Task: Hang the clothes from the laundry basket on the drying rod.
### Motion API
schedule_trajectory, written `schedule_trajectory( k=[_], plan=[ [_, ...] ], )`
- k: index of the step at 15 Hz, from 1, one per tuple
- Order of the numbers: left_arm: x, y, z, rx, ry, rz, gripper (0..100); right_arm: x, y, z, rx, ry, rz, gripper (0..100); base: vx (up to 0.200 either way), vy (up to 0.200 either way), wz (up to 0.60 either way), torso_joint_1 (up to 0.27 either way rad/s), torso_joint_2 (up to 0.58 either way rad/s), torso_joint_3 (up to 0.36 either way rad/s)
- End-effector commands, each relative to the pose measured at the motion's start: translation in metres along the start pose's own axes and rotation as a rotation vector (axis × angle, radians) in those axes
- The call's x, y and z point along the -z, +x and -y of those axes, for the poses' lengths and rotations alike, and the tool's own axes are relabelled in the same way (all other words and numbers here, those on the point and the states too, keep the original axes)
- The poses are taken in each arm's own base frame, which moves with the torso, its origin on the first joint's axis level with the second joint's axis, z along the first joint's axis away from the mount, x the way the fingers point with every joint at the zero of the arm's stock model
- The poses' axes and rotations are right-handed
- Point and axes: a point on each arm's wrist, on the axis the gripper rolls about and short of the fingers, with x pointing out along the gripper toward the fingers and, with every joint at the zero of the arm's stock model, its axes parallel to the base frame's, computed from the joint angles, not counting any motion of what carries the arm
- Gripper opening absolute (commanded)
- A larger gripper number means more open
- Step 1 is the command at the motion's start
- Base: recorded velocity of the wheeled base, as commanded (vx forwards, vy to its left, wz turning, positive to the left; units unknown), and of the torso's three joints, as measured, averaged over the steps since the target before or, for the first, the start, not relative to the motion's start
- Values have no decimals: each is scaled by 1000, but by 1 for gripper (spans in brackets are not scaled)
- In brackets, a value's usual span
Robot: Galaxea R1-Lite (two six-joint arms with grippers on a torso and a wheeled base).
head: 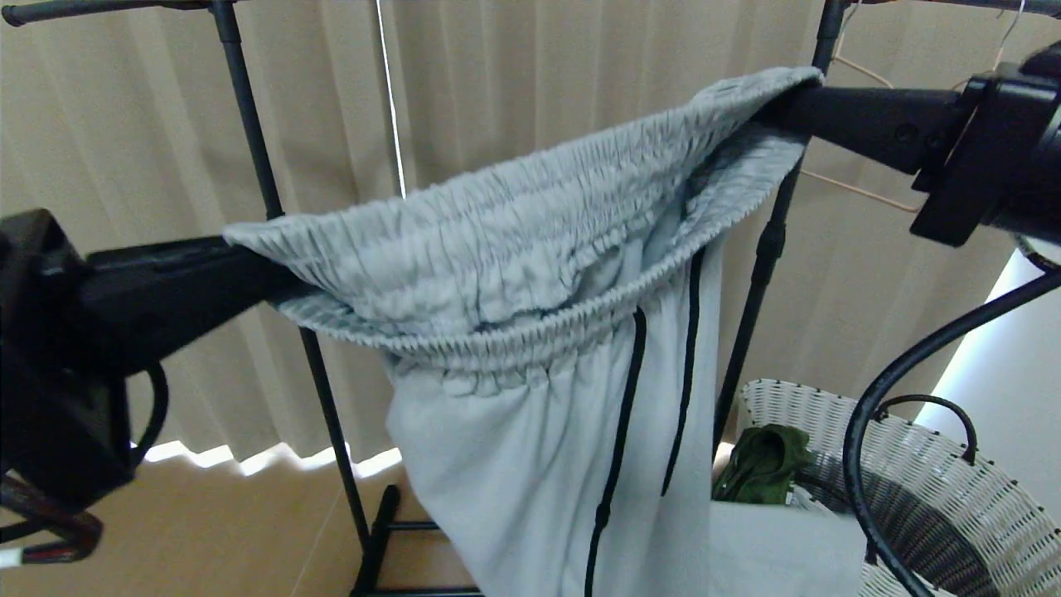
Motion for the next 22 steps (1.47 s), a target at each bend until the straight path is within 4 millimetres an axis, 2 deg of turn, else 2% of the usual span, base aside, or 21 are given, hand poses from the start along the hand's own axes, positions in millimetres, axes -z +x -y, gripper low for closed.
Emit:
schedule_trajectory(
  k=[1,4,5,7,9,10,11,12,14,18,22],
  plan=[
    [-24,-18,-3,-31,11,107,0,-15,4,0,-2,0,51,0,0,0,0,0,0,0],
    [-51,-21,-13,-110,37,186,0,-39,0,2,5,-3,131,0,0,0,0,0,0,0],
    [-56,-14,-17,-127,43,186,0,-41,1,6,21,-5,135,0,0,0,0,0,0,0],
    [-52,0,-23,-149,44,147,0,-35,3,13,58,-9,111,0,0,0,0,0,0,0],
    [-27,24,-40,-218,28,-43,0,-11,4,32,146,-18,22,0,0,0,0,0,0,0],
    [-23,32,-45,-229,30,-101,0,0,3,40,183,-17,-17,0,0,0,0,0,0,0],
    [-22,36,-48,-236,32,-132,0,8,3,45,203,-15,-44,0,0,0,0,0,0,0],
    [-23,46,-53,-256,28,-174,0,24,1,54,242,-9,-99,0,0,0,0,0,0,0],
    [-26,60,-57,-254,28,-176,0,42,-2,57,258,1,-155,0,0,0,0,0,0,0],
    [-34,72,-49,-204,21,-133,0,42,-3,59,341,0,-146,0,0,0,0,0,0,0],
    [-27,74,-43,-178,16,-156,0,33,-7,57,336,2,-112,0,0,0,0,0,0,0]
  ],
)
